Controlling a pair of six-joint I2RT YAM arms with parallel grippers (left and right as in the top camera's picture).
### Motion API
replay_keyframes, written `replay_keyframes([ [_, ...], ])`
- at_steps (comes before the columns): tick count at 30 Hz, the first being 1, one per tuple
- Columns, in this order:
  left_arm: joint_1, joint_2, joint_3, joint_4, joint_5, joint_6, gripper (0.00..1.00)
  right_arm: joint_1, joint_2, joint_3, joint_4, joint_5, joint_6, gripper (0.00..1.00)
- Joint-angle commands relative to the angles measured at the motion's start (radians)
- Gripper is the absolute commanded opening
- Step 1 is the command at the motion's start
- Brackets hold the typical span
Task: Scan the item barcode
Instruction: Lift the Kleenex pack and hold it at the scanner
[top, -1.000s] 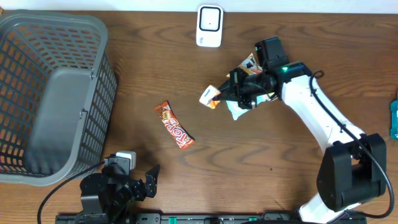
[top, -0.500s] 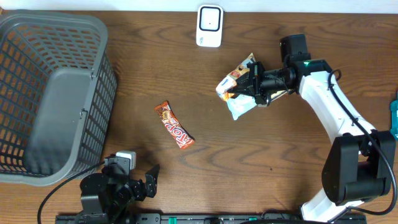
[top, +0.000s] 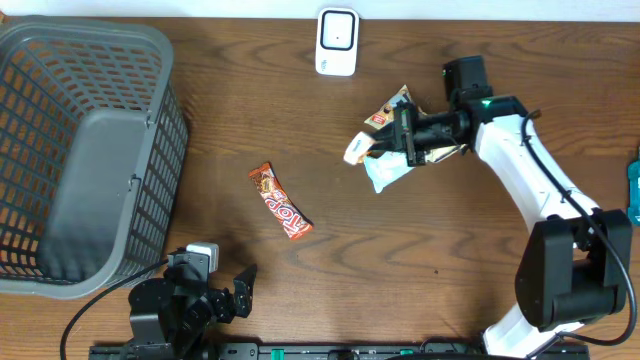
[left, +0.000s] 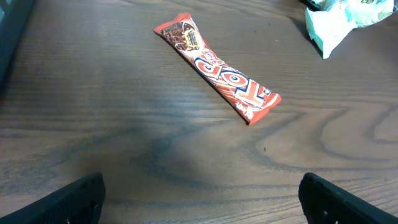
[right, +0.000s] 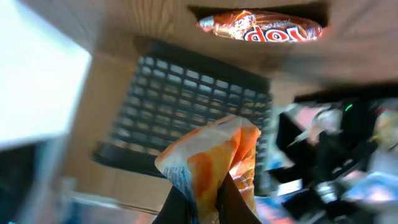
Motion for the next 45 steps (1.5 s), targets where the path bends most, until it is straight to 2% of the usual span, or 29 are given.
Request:
replay_keyframes([
  [1, -0.003, -0.001, 0.001, -0.003, -0.009, 0.006, 0.99, 0.041, 0.01, 0.001, 0.04, 0.08, -0.258, 0.01],
  [4, -0.003, -0.001, 0.001, -0.003, -0.009, 0.006, 0.99, 0.085, 0.01, 0.001, 0.115, 0.242, -0.262, 0.01],
  [7, -0.003, -0.001, 0.001, -0.003, -0.009, 0.006, 0.99, 0.127, 0.01, 0.001, 0.269, 0.436, -0.279, 0.01],
  [9, -0.003, -0.001, 0.001, -0.003, -0.009, 0.006, 0.99, 0.15, 0.01, 0.001, 0.355, 0.59, -0.358, 0.1],
  [10, -0.003, -0.001, 0.001, -0.003, -0.009, 0.006, 0.99, 0.158, 0.01, 0.001, 0.389, 0.667, -0.362, 0.08],
  [11, -0.003, -0.001, 0.001, -0.003, -0.009, 0.006, 0.99, 0.164, 0.01, 0.001, 0.418, 0.723, -0.362, 0.01],
  [15, -0.003, -0.001, 0.001, -0.003, -0.009, 0.006, 0.99, 0.181, 0.024, 0.001, 0.572, 0.905, -0.361, 0.01],
  [19, -0.003, -0.001, 0.001, -0.003, -0.009, 0.006, 0.99, 0.177, 0.076, 0.001, 0.739, 0.951, -0.323, 0.01],
  [23, -0.003, -0.001, 0.001, -0.003, -0.01, 0.006, 0.99, 0.163, 0.163, 0.005, 0.975, 0.958, -0.305, 0.02],
  [27, -0.003, -0.001, 0.001, -0.003, -0.01, 0.006, 0.99, 0.154, 0.27, 0.069, 1.112, 0.958, -0.273, 0.02],
  [33, -0.003, -0.001, 0.001, -0.003, -0.032, 0.006, 0.99, 0.148, 0.451, 0.329, 1.065, 0.952, -0.299, 0.02],
  [38, -0.003, -0.001, 0.001, -0.003, -0.032, 0.006, 0.99, 0.148, 0.54, 0.518, 0.916, 0.959, -0.298, 0.02],
  [45, -0.003, -0.001, 0.001, -0.003, -0.032, 0.006, 0.99, 0.147, 0.555, 0.557, 0.838, 0.987, -0.309, 0.02],
])
